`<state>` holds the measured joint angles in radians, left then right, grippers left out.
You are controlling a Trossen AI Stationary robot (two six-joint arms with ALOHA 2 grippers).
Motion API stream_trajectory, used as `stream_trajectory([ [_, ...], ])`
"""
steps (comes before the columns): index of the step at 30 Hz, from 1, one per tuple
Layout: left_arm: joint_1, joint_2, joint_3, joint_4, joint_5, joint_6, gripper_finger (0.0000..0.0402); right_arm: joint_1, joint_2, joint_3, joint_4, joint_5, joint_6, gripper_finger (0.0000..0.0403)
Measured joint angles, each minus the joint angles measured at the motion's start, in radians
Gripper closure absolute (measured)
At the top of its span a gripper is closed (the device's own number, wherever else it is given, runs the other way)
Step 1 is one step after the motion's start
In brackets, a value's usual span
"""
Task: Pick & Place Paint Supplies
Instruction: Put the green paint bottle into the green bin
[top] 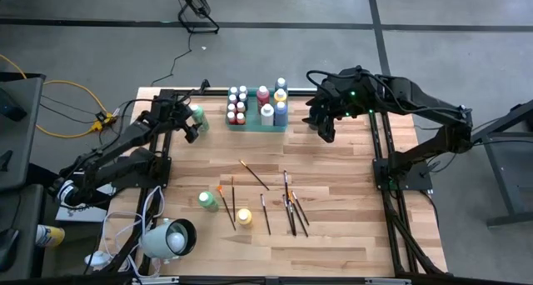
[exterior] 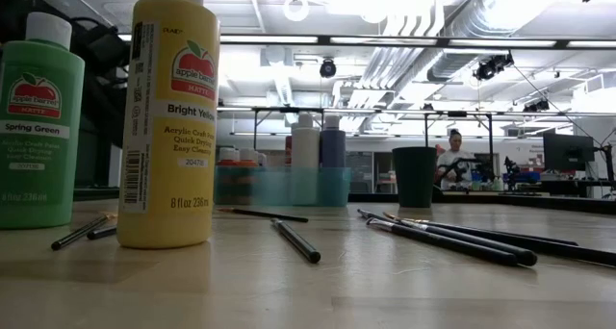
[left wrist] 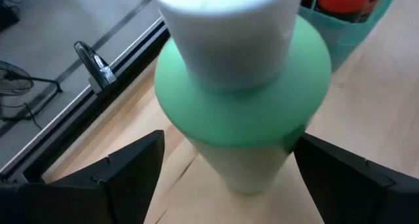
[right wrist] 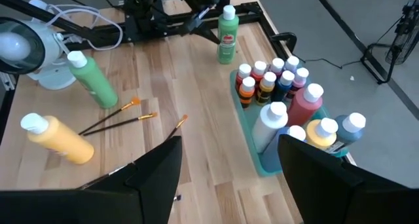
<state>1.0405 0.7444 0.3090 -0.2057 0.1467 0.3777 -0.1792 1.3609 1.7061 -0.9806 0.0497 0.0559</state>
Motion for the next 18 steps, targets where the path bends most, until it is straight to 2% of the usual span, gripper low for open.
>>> stream_trajectory([
  [5, 0.0, 0.001, -0.023, 0.06, 0.02, -0.009, 0.0088, 0.0, 0.0, 0.0, 0.001, 0.0, 0.0, 0.0157],
  [8, 0.0, 0.006, -0.04, 0.097, 0.05, -0.018, 0.0107, 0.0, 0.0, 0.0, 0.008, 0.0, 0.0, 0.0157],
  [18, 0.0, 0.006, -0.056, 0.134, 0.053, -0.068, 0.0171, -0.001, 0.0, 0.0, 0.036, 0.003, -0.008, 0.0157],
])
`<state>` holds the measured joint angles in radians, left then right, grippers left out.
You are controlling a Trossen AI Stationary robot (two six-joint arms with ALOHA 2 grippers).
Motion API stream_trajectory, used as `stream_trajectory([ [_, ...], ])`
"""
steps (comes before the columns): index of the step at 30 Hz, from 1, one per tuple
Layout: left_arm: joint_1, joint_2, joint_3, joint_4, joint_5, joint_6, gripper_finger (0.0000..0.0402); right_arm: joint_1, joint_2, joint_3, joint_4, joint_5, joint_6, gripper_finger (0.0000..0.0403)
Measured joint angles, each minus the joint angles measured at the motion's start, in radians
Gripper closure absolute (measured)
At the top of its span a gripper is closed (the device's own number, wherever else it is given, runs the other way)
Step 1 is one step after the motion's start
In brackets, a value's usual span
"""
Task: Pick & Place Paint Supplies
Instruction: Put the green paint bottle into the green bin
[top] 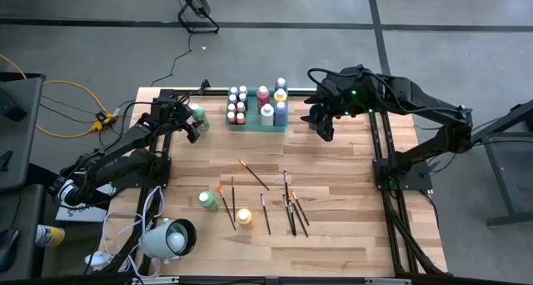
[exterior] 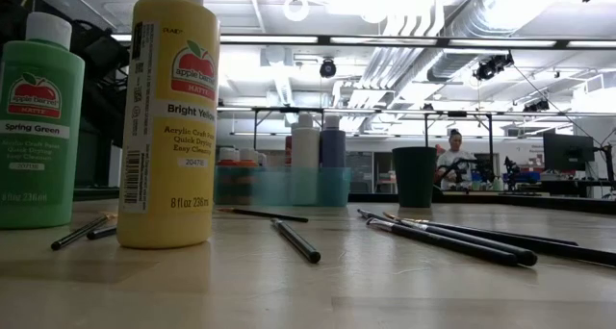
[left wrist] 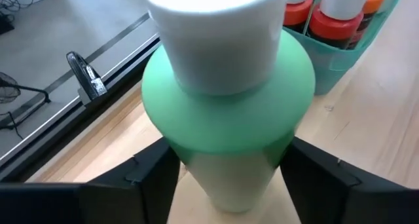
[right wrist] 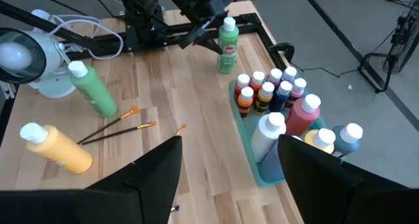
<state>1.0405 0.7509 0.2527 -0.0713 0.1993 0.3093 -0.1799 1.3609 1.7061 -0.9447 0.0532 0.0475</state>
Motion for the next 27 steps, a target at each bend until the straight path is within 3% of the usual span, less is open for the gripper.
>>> stream_trajectory([
  [7, 0.0, 0.0, 0.023, 0.013, 0.032, -0.03, 0.0238, 0.0, 0.0, 0.0, 0.041, -0.003, 0.005, 0.0157],
  [12, 0.0, -0.003, 0.116, -0.006, 0.094, -0.031, 0.024, 0.0, 0.006, 0.0, 0.129, -0.004, 0.011, 0.0157],
  [18, 0.0, -0.003, 0.298, -0.196, 0.106, -0.011, 0.024, -0.008, 0.036, -0.001, 0.235, -0.012, 0.038, 0.0157],
  [22, -0.002, -0.001, 0.431, -0.327, 0.106, 0.023, 0.024, -0.029, 0.053, -0.001, 0.313, -0.058, 0.053, 0.0157],
  [27, -0.05, 0.002, 0.551, -0.374, 0.101, 0.026, 0.0241, -0.062, 0.118, 0.0, 0.49, -0.153, 0.056, 0.0157],
])
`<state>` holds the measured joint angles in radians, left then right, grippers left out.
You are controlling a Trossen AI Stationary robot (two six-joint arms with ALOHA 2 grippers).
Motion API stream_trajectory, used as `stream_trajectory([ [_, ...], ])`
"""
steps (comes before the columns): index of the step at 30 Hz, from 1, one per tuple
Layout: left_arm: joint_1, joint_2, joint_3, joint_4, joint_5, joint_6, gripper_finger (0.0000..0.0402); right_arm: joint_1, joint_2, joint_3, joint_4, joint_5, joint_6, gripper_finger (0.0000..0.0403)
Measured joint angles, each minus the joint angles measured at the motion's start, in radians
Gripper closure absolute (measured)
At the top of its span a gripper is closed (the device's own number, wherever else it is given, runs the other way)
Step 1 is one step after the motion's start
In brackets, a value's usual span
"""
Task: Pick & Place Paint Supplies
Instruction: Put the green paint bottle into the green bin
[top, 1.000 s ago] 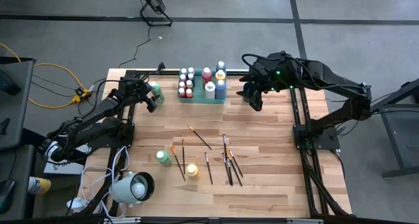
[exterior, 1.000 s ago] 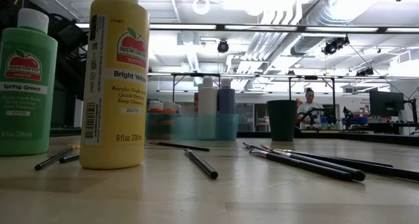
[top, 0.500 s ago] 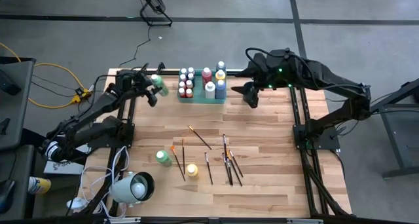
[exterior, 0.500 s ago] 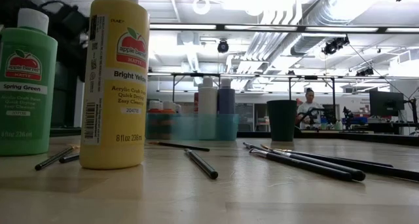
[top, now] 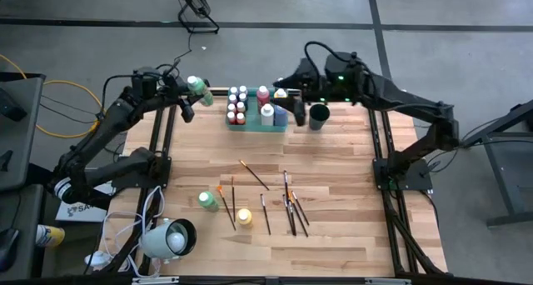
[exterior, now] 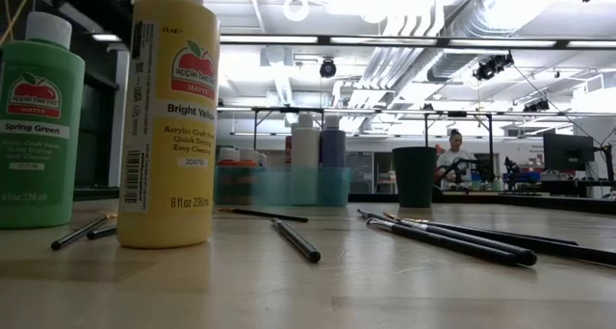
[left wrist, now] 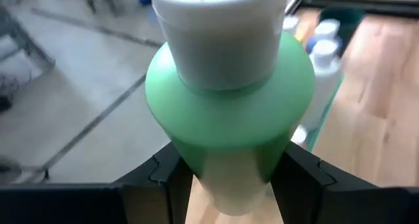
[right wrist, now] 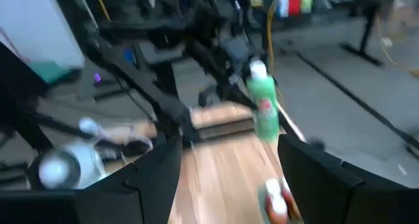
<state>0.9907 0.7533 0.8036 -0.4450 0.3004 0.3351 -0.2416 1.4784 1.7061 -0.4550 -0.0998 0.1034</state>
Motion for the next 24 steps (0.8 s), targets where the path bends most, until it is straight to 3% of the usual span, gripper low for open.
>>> stream_trajectory([
  [6, -0.12, 0.038, 0.092, -0.001, -0.042, -0.021, 0.0241, -0.031, 0.111, 0.0, 0.224, -0.112, -0.001, 0.0157],
  [12, -0.28, 0.125, 0.16, -0.001, -0.102, -0.052, 0.0241, -0.052, 0.218, 0.0, 0.414, -0.147, -0.002, 0.0157],
  [18, -0.435, 0.251, 0.231, -0.001, -0.202, -0.06, 0.0241, -0.063, 0.264, 0.0, 0.431, -0.169, -0.003, 0.0157],
  [24, -0.528, 0.385, 0.324, 0.003, -0.225, -0.053, 0.0241, -0.061, 0.266, 0.0, 0.403, -0.169, -0.029, 0.0157],
])
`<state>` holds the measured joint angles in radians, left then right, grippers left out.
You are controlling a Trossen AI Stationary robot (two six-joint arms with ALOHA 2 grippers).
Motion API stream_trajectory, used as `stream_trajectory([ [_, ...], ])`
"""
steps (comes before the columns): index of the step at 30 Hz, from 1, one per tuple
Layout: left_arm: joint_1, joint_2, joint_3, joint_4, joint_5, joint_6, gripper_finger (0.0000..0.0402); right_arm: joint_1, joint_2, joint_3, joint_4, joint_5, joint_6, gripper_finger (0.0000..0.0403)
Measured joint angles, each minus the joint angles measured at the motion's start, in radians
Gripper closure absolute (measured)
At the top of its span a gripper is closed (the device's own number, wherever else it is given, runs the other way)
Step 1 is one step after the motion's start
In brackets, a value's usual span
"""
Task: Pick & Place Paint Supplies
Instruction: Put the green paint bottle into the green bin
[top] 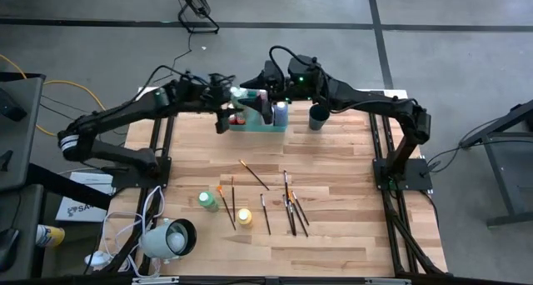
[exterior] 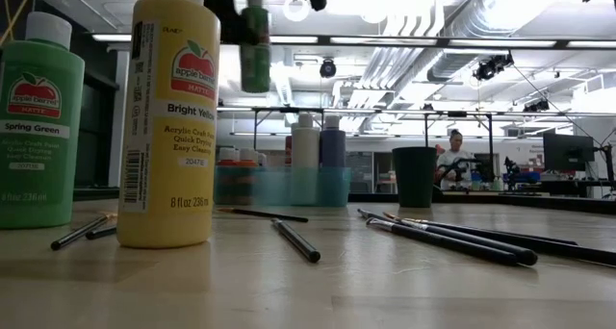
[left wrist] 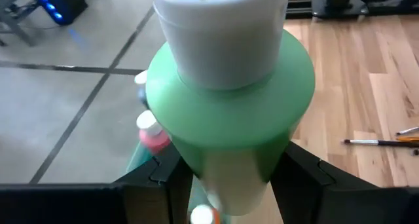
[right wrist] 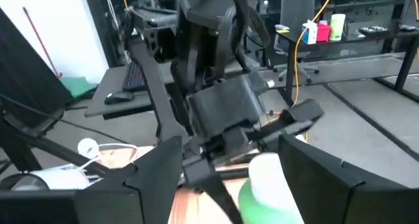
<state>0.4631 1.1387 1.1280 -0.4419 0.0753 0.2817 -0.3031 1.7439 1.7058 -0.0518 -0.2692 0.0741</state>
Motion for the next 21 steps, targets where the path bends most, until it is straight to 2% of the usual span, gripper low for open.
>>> stream_trajectory([
  [7, -0.054, 0.097, 0.104, -0.005, -0.004, 0.024, 0.0241, 0.002, -0.001, 0.002, -0.078, -0.027, -0.022, 0.0157],
  [14, -0.06, 0.109, 0.125, -0.017, -0.004, 0.027, 0.0241, 0.0, -0.003, 0.004, -0.116, -0.021, -0.031, 0.0157],
  [19, -0.059, 0.102, 0.126, -0.013, -0.002, 0.024, 0.0244, 0.001, -0.003, 0.004, -0.138, 0.075, -0.078, 0.0157],
  [21, -0.059, 0.102, 0.127, -0.024, -0.003, 0.023, 0.0244, 0.001, -0.003, 0.004, -0.135, 0.08, -0.087, 0.0157],
])
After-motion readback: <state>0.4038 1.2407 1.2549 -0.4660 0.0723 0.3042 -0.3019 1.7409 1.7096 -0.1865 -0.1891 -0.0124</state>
